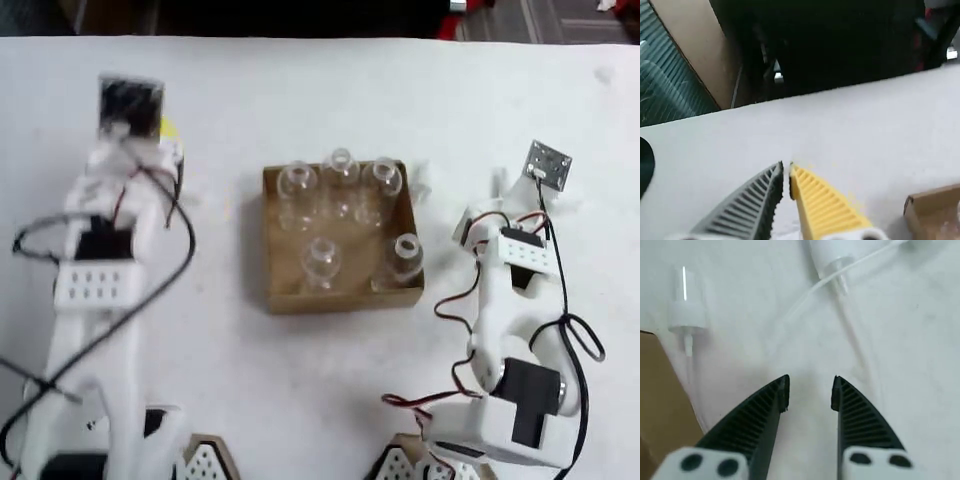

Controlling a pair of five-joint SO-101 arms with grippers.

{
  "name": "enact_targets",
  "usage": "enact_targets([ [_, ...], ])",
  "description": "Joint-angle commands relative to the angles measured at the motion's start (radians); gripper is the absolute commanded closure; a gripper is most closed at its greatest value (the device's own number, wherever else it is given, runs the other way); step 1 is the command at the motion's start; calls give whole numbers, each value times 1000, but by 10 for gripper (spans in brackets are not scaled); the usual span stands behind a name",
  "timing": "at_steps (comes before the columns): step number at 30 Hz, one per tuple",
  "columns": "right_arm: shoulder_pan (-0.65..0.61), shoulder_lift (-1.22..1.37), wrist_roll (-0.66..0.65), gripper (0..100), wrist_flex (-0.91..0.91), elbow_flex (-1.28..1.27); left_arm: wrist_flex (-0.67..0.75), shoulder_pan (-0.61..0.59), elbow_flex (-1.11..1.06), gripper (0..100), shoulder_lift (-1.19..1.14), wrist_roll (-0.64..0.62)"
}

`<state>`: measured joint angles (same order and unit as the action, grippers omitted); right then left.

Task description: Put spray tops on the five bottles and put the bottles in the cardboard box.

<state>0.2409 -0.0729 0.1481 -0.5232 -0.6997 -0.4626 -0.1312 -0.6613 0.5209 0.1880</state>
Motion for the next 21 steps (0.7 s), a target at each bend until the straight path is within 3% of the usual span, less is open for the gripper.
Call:
enact_targets([
  [1,19,-5,-14,883,19,54,-387,-13,384,970,-142,390],
  [6,21,-4,-14,883,19,54,-701,-15,545,972,-265,895],
  [8,19,-4,-14,883,21,52,-710,-15,537,972,-312,1030],
  [11,19,-4,-14,883,21,52,-615,-15,508,978,-423,1181],
  [15,21,-4,-14,883,21,51,-525,-16,511,979,-591,1163],
  [21,19,30,-14,883,28,64,-528,-50,671,979,-800,1060],
])
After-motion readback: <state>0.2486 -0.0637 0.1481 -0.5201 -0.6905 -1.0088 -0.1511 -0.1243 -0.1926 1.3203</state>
